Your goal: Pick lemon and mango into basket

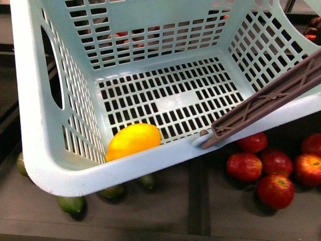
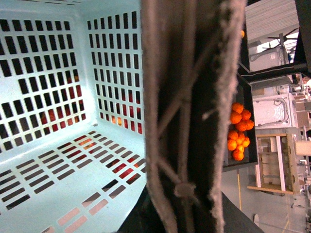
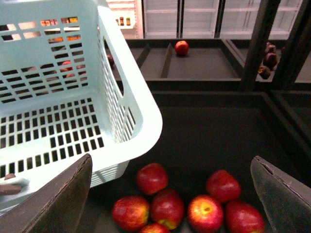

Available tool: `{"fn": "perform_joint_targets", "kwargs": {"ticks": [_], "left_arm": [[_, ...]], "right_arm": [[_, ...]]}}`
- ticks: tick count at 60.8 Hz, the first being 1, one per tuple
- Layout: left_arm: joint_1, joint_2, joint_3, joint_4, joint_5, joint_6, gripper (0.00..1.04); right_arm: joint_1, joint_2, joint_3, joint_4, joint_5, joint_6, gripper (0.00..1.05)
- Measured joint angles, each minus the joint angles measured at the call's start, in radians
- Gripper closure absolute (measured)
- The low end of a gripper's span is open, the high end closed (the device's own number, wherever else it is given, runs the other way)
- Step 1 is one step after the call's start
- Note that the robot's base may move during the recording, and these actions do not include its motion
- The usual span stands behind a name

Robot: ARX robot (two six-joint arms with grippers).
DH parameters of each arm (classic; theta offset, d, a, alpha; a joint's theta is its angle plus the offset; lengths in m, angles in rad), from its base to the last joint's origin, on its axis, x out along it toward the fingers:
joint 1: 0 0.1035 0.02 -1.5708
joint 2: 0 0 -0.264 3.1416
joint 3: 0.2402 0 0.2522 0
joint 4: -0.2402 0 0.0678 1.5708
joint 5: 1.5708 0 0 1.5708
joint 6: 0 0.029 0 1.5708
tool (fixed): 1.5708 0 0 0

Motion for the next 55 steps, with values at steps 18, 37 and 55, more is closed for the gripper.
{"fn": "perform_joint_targets", "kwargs": {"ticks": [18, 37, 55], "left_arm": [[0.000, 0.000, 0.000, 0.000, 0.003, 0.000, 0.99], [0.000, 0.000, 0.000, 0.000, -0.002, 0.001, 0.99], [0.000, 0.000, 0.000, 0.000, 0.001, 0.000, 0.99]], "right_arm": [[0.000, -0.001, 0.000, -0.001, -0.002, 0.000, 0.09], [0.001, 0.002, -0.001, -0.002, -0.002, 0.000, 0.09], [0.000, 0.000, -0.001, -0.002, -0.002, 0.000, 0.09]]}}
